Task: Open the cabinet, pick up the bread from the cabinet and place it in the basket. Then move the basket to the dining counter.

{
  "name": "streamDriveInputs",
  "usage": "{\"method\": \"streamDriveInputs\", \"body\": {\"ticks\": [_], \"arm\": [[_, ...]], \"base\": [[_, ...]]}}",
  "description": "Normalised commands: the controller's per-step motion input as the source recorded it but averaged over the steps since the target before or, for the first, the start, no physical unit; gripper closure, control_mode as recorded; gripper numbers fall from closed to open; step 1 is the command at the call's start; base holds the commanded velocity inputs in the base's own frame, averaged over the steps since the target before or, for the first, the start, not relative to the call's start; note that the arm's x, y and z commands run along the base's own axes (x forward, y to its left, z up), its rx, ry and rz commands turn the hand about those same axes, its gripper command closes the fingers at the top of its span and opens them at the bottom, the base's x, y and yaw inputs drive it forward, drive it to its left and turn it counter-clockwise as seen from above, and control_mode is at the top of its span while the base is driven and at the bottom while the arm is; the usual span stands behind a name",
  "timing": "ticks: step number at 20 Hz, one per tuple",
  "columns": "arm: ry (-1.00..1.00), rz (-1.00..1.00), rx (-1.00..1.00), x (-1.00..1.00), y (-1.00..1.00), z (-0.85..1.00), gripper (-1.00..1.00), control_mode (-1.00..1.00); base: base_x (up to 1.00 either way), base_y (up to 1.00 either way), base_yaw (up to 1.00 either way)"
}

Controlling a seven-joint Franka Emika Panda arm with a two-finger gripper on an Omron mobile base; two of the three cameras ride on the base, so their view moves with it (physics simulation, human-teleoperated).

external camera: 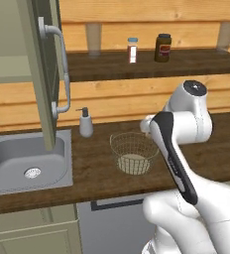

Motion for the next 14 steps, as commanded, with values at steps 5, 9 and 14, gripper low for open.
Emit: {"method": "streamDriveInputs", "body": {"ticks": [5,9,14], "arm": [[0.26,0.07,0.0,0.83,0.03,-0.6,1.0,-1.0],[0.21,0.07,-0.04,0.66,0.19,-0.6,1.0,-1.0],[0.19,0.05,-0.1,0.44,0.23,-0.64,1.0,-1.0]], "base": [[0.0,0.0,0.0],[0.0,0.0,0.0],[0.0,0.0,0.0]]}}
